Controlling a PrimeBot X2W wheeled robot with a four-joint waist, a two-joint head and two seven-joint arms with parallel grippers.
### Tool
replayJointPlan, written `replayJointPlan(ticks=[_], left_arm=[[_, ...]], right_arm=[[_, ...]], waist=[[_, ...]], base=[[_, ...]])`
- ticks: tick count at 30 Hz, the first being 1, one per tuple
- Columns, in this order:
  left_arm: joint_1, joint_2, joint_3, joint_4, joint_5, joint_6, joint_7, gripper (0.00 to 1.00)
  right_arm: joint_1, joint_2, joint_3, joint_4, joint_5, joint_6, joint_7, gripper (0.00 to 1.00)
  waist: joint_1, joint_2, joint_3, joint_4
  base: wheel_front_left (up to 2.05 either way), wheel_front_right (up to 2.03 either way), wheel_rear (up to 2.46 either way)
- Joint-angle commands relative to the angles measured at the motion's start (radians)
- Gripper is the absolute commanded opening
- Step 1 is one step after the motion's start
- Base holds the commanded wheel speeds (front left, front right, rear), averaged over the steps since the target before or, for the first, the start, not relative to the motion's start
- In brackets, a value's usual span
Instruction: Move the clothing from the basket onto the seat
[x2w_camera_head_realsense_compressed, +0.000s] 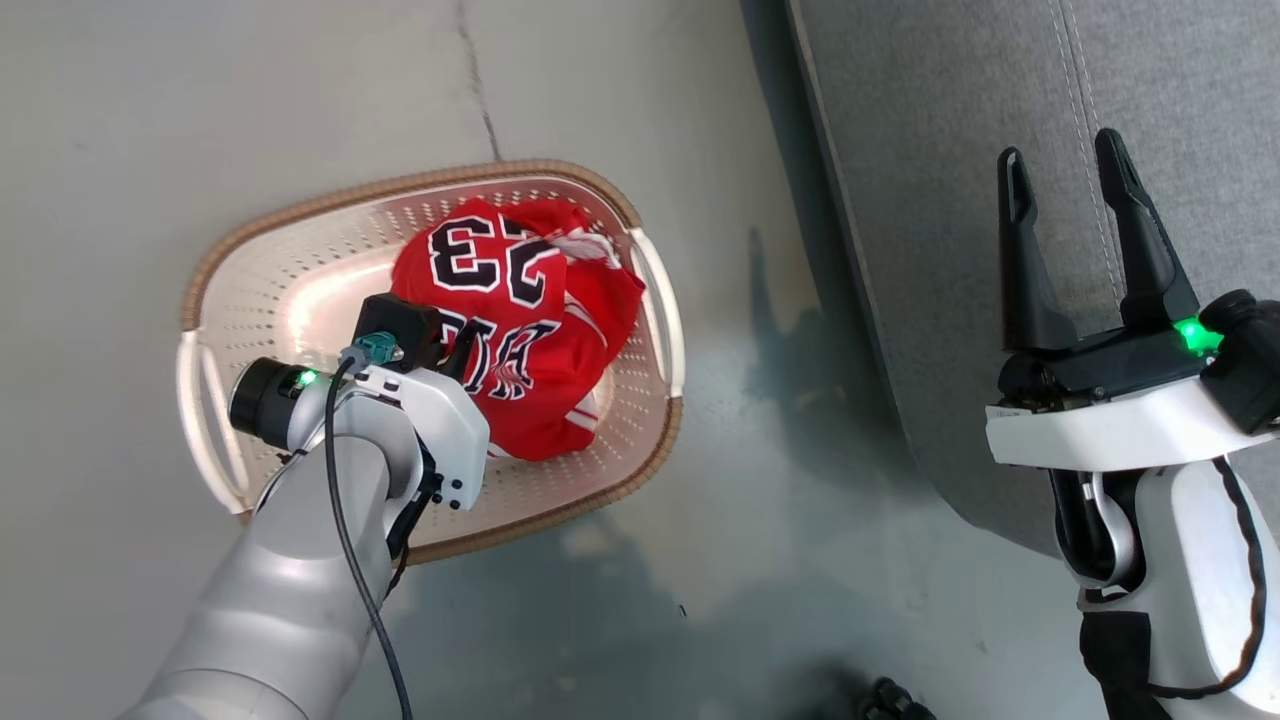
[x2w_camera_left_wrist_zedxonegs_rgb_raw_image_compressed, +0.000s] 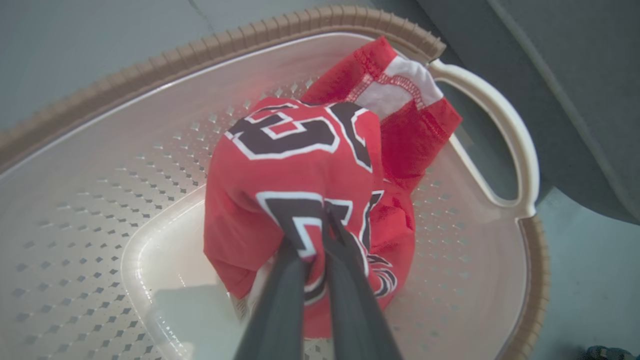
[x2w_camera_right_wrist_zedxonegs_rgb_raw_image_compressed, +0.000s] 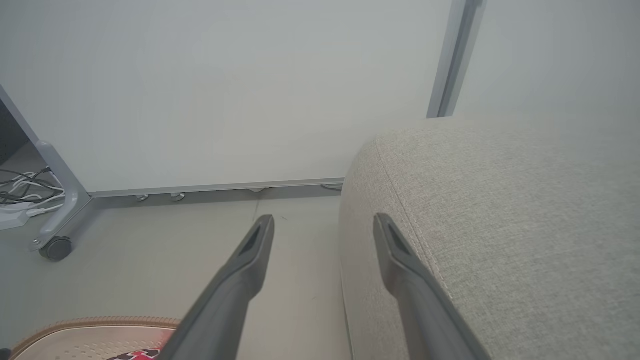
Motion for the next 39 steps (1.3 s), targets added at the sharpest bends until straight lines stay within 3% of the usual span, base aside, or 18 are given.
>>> replayJointPlan(ticks=[1, 9, 20, 31, 39], left_arm=[[0.016, 0.003, -0.001, -0.024, -0.019, -0.005, -0.024, 0.00], [0.108, 0.003, 0.017, -0.166, -0.081, -0.012, -0.065, 0.00], [0.321, 0.033, 0.156, -0.546, -0.071, 0.022, -0.065, 0.00], [0.449, 0.055, 0.251, -0.816, -0.034, 0.028, -0.065, 0.00], [0.500, 0.070, 0.259, -0.945, -0.002, 0.034, -0.065, 0.00]], right_arm=[[0.009, -0.004, -0.004, 0.009, -0.015, 0.002, -0.003, 1.00], [0.029, -0.004, -0.016, 0.055, -0.057, 0.002, -0.001, 1.00], [0.101, -0.005, -0.030, 0.074, -0.089, 0.002, 0.046, 1.00], [0.171, -0.004, -0.015, 0.073, -0.084, 0.002, 0.078, 1.00], [0.239, -0.004, -0.009, 0.085, -0.069, 0.002, 0.091, 1.00]], waist=[[0.0000, 0.0000, -0.058, 0.048], [0.0000, 0.0000, -0.192, 0.139], [0.0000, 0.0000, -0.351, 0.238], [0.0000, 0.0000, -0.472, 0.257], [0.0000, 0.0000, -0.563, 0.244]], base=[[0.00, 0.00, 0.00], [0.00, 0.00, 0.00], [0.00, 0.00, 0.00], [0.00, 0.00, 0.00], [0.00, 0.00, 0.00]])
